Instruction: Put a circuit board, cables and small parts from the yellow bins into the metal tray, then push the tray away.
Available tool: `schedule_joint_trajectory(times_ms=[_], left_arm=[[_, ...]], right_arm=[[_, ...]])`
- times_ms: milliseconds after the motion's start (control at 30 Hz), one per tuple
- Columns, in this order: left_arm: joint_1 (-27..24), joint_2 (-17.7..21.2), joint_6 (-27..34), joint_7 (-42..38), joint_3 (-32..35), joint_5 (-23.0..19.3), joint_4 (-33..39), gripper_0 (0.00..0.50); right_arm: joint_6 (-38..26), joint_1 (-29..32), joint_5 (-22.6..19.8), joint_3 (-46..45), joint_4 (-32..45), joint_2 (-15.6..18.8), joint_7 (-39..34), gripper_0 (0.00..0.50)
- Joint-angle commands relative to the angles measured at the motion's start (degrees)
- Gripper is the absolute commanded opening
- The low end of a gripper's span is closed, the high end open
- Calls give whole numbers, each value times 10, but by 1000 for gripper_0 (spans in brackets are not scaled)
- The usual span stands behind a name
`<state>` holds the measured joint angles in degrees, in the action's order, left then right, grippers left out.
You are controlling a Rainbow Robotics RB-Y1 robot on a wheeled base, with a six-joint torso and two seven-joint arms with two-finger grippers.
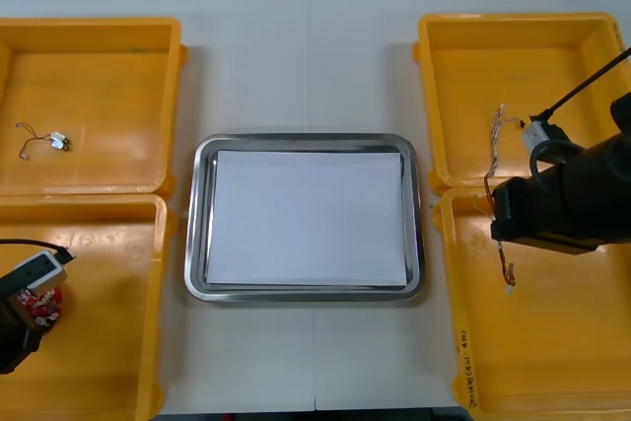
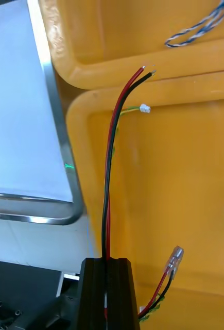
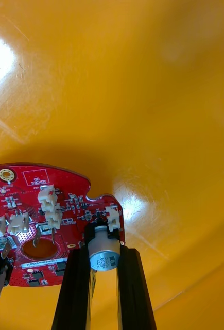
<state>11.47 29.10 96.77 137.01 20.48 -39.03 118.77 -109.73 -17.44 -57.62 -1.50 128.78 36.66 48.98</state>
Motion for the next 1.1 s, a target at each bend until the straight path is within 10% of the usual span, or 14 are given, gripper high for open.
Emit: schedule_joint_trajectory(times_ms=[33,67,1100], left_arm=[[9,-6,-5,-15,-5,4,23,408],[8,-7,-5,-16,-4,4,21,500],[39,-6,4,-59,63,-32,56,500]], right_arm=[[-3,-31,13,27,18,-20,-27,0],[-3,-32,15,30,17,-22,-28,0],[-3,-37,88,92,-2,-22,-25,0]])
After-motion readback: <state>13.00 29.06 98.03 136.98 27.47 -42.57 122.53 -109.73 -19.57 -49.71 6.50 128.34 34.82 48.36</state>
